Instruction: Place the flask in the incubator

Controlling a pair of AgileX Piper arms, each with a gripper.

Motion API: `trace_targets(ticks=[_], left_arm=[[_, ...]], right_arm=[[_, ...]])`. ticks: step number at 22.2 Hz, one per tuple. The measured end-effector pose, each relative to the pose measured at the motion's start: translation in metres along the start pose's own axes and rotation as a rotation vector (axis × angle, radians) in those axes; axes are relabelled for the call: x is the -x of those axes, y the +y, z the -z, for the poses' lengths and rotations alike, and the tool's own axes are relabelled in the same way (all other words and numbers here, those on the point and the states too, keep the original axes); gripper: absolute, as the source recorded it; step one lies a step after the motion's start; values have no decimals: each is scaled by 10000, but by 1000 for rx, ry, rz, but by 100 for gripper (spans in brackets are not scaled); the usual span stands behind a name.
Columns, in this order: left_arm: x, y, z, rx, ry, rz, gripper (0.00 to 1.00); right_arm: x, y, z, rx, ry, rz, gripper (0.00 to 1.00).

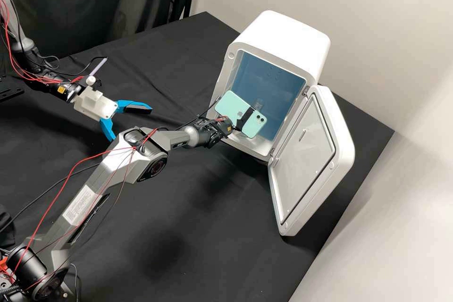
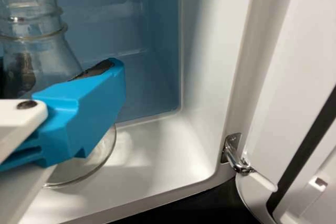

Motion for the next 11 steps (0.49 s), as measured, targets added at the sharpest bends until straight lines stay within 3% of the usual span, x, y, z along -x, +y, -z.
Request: trace_targets(ticks=[11], left_arm=[[0, 0, 0, 0, 0, 0, 100]], right_arm=[[0, -21, 19, 1, 3, 4, 100]])
